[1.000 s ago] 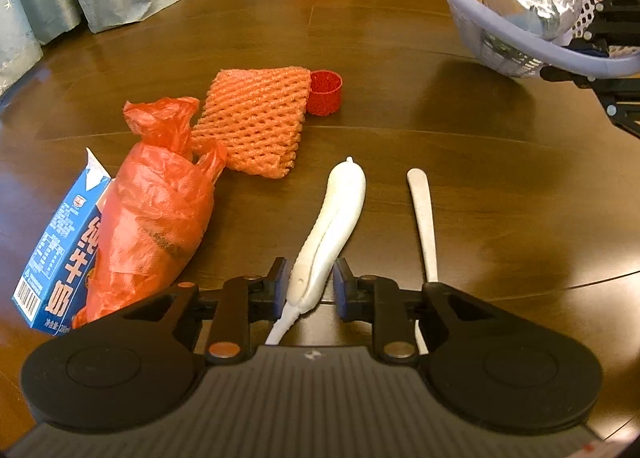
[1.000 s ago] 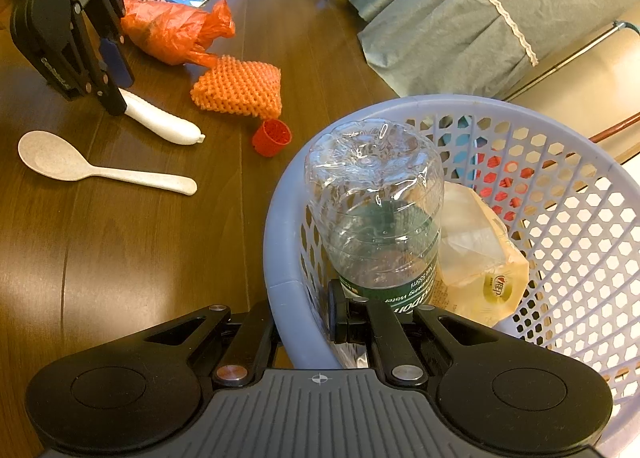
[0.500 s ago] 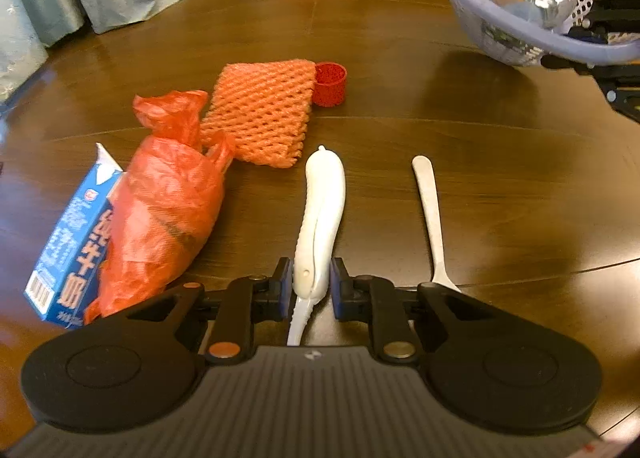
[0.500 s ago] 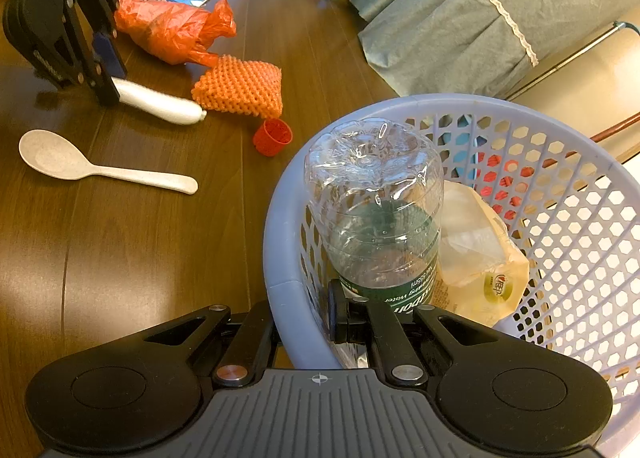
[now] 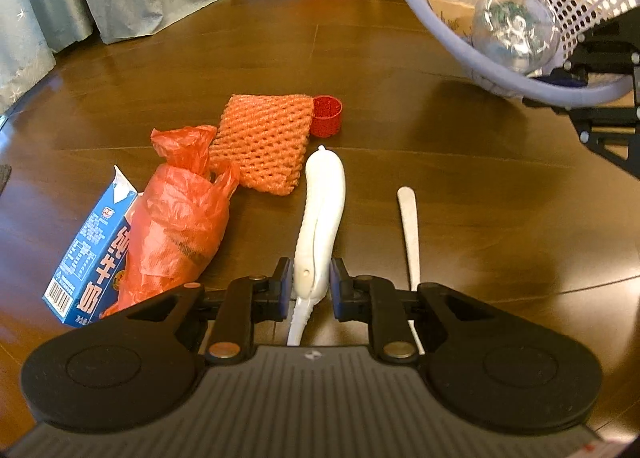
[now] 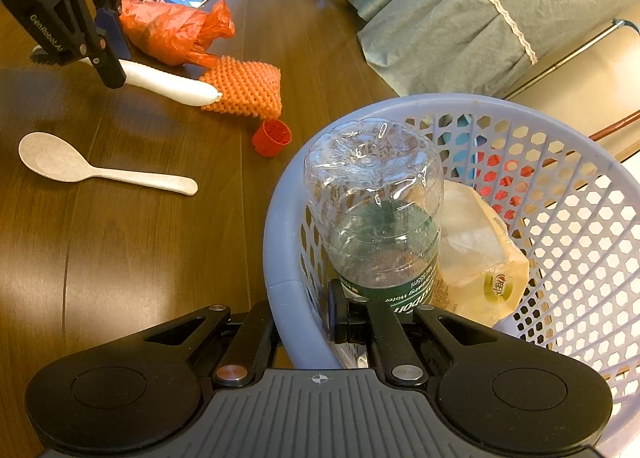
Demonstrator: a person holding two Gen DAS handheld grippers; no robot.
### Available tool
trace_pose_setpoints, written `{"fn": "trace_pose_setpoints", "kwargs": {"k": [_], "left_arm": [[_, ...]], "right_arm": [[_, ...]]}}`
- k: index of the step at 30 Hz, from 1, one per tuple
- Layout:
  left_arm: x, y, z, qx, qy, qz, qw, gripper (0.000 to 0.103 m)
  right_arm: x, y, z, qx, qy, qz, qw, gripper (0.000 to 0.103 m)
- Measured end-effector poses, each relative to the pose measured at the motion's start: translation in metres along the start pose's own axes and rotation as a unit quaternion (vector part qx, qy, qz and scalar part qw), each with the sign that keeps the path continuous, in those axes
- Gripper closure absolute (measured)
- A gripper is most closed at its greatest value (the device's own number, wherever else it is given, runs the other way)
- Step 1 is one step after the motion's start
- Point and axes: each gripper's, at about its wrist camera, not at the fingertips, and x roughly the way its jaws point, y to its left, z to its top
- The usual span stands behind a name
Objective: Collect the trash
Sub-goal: 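Close the left tool on the toothbrush handle, then lift the toothbrush with the left tool and drop it into the basket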
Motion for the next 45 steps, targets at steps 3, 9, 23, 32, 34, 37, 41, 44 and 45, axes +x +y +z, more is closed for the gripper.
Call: {"fn": "trace_pose_setpoints", "kwargs": {"k": [3,9,23,32,34,37,41,44,45], "left_arm": [[-0.004,-0.003,0.003,0.003,-0.005,-0.002,1.0,0.087],[-0.01,-0.007,0.007,0.004,-0.014,-0.008,0.9999,0.087],[-0.02,-0.015,0.024,0.01,-0.034,-0.018,0.9992,0.087],[-0.025,-0.018,0.028,0.012,-0.039,-0.022,0.999,0.087],[-0.031,-0.018,0.033,0.007,-0.047,-0.025,0.9986,0.087],[-0.045,-0.021,0.045,0.01,-0.068,-0.032,0.9972,0.087],[-0.064,-0.028,0.073,0.013,-0.097,-0.048,0.9941,0.087],[-0.075,-0.037,0.1,0.019,-0.116,-0.071,0.9905,0.087],[-0.078,-0.041,0.107,0.02,-0.121,-0.079,0.9893,0.087]], "right_arm": [[0.0,0.0,0.0,0.0,0.0,0.0,1.0,0.1],[0.0,0.0,0.0,-0.002,0.0,0.0,1.0,0.1],[-0.001,0.0,0.0,0.0,-0.001,0.0,1.0,0.1],[-0.001,0.0,0.0,0.0,0.0,0.0,1.0,0.1],[-0.001,0.0,0.0,0.0,0.0,0.0,1.0,0.1],[-0.001,0.0,0.0,0.0,0.0,0.0,1.0,0.1],[-0.001,0.0,0.0,0.0,0.0,0.001,1.0,0.1],[-0.001,0.0,0.001,-0.001,-0.001,0.001,1.0,0.1],[-0.002,0.0,0.001,0.0,-0.001,0.001,1.0,0.1]]}}
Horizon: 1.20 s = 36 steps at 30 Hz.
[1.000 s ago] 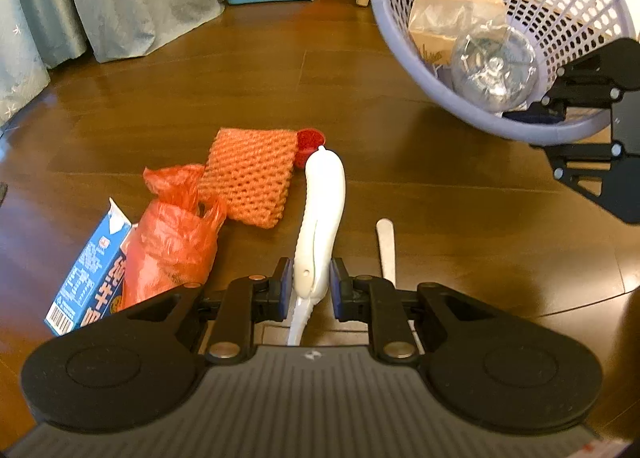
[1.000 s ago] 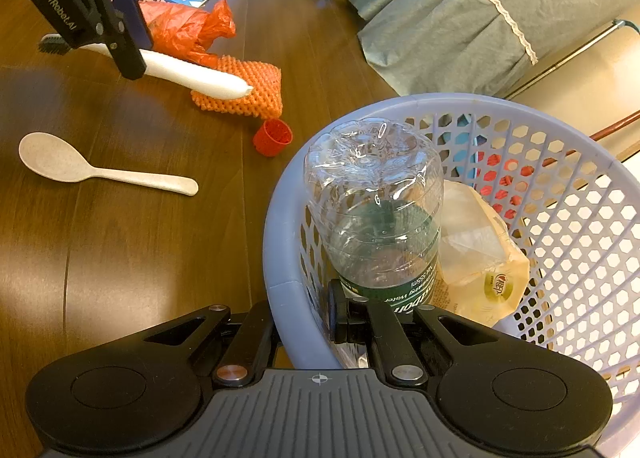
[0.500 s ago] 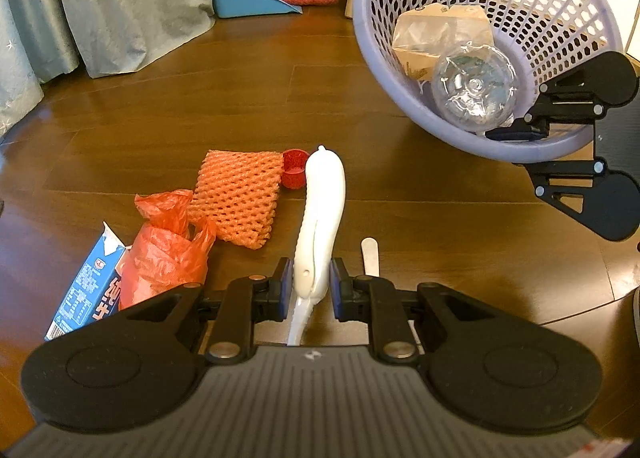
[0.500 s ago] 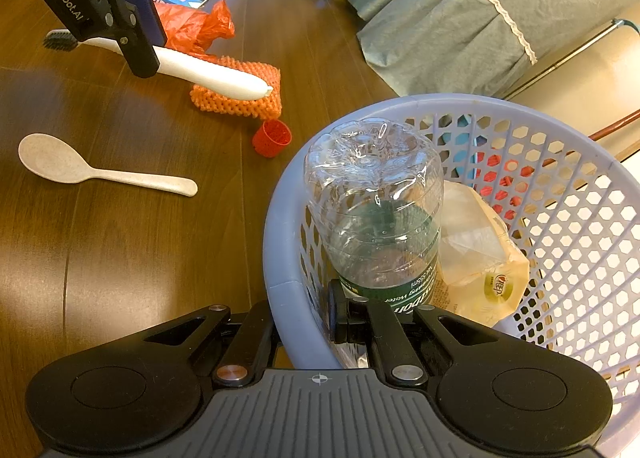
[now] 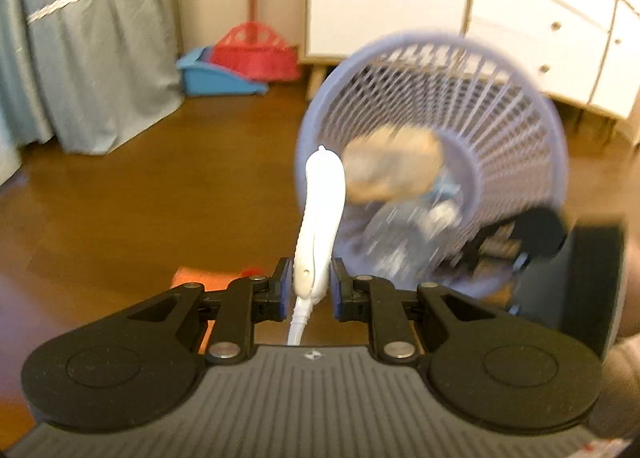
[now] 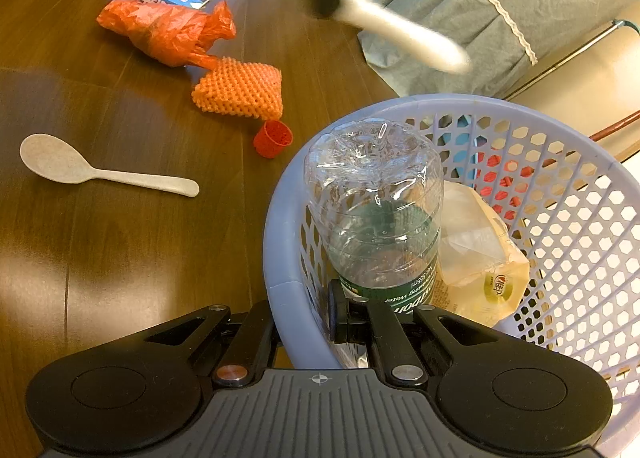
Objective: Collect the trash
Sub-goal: 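Lift the toothbrush with the left tool and drop it into the basket, then move the left tool to the white plastic spoon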
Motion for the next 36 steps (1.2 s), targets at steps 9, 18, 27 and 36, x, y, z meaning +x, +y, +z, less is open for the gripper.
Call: {"fn": "trace_pose_setpoints", "kwargs": {"k": [9,18,27,36], "left_arm": [[0.03,-0.033,0.069,-0.015,0.0,-0.093,0.9956,0.087],[0.024,-0.025,0.089,-0.051,-0.053,-0.098,0.9924,0.075],[0.007,0.027,0.032,-0.086,-0.019,-0.026,0.9957,0.075],[-0.008,0.058,-0.036,-0.109,0.024,0.035,0.9931,0.075]], "right_arm": [[-0.001,-0.003,0.001,0.01,-0.003,0.001,1.0,0.1],[-0.001,-0.004,0.0,0.015,-0.005,0.002,1.0,0.1],[-0.001,-0.004,0.001,0.018,-0.005,0.002,1.0,0.1],[-0.001,-0.004,0.001,0.013,-0.004,0.002,1.0,0.1]]}}
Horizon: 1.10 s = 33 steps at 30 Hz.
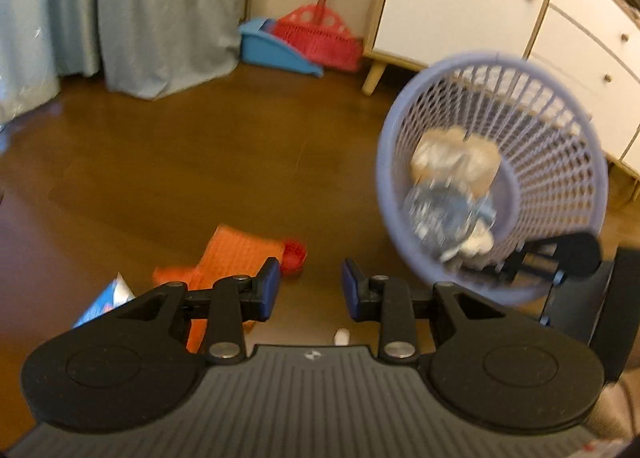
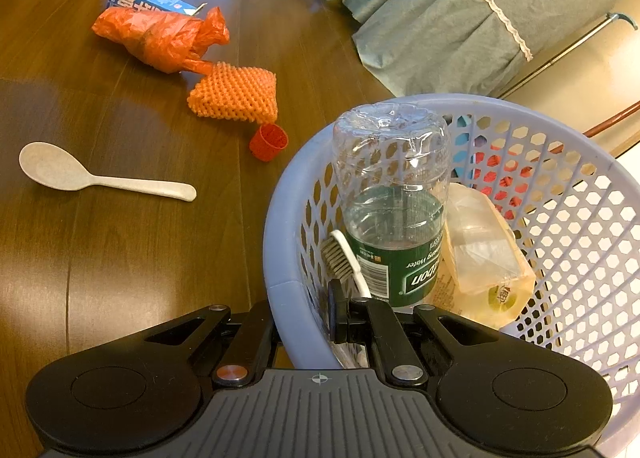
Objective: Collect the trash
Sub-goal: 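Move the left tool to the white plastic spoon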
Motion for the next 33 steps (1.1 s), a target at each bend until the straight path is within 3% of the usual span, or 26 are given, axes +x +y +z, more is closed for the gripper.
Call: {"fn": "trace_pose_setpoints", "kwargs": {"k": [3,13,22,33], "left_arm": [[0.001,0.001,-0.021,0.004,0.014,0.004,0.9999,0.074],[0.007,-0.017,-0.103,0.038,0.051,0.027,0.9976,0.053],[0.032,-0.046,-0.144,0.088,0.075,0.027,0.993,0.053],[0.043,-0.049,-0.157,0.104,0.085,0.03,0.9905,0.062]], "right_arm": [[0.0,-0.001,-0.001,0.0,0.0,0.0,1.0,0.1],[0.0,0.001,-0.003,-0.003,0.0,0.0,1.0,0.1],[0.0,0.002,-0.003,-0.007,0.001,0.0,1.0,0.1],[0.0,0.003,-0.004,-0.009,0.001,0.0,1.0,0.1]]}}
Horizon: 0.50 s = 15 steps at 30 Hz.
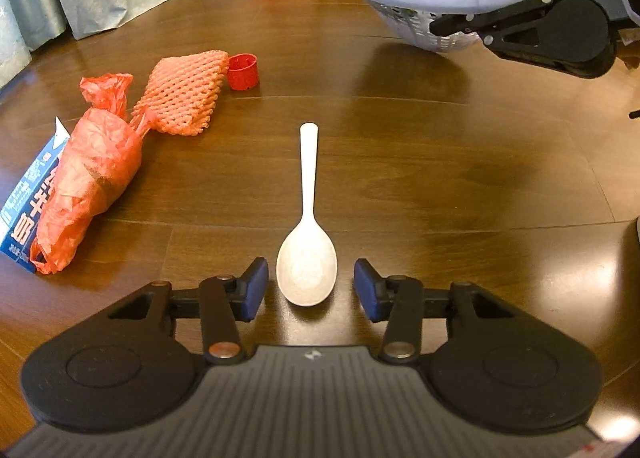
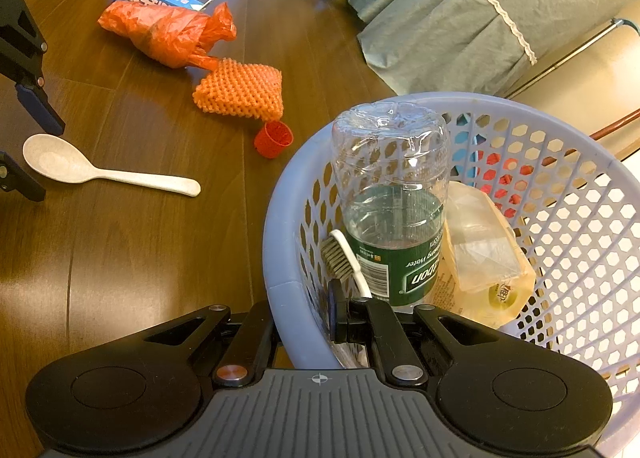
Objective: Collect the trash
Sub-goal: 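Move the left tool to the white plastic spoon, then close the left tool on the spoon handle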
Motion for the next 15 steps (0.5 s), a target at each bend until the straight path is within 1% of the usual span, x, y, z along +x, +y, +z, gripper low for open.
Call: {"fn": "trace_pose_setpoints", "kwargs": {"k": [6,8,11,13,15], "left_arm": [[0.0011,0.0043,0.0009,-0.006,-0.001,0.008,1.0,0.064],[0.0021,0.005,0.0019,-0.009,-0.001,0.005,0.9999,0.065],[0.0034,0.0035,0.0034,-0.005,-0.002,0.003,1.0,0.069],[0.0037,0.003,0.0041,-0.004,-0.002,0.003,1.0,0.074],[0.004,0.0033,0.005,-0.005,-0.002,0.002,1.0,0.075]], "right_arm": [[0.0006,0.0019,0.0,-0.002,0.0,0.0,1.0,0.1],[0.0006,0.0021,-0.0002,-0.002,0.0,0.0,1.0,0.1],[0.0006,0.0021,-0.0001,-0.002,0.0,0.0,1.0,0.1],[0.0006,0.002,0.0002,-0.002,0.0,0.0,1.0,0.1],[0.0005,0.002,0.0002,-0.002,0.0,0.0,1.0,0.1]]}}
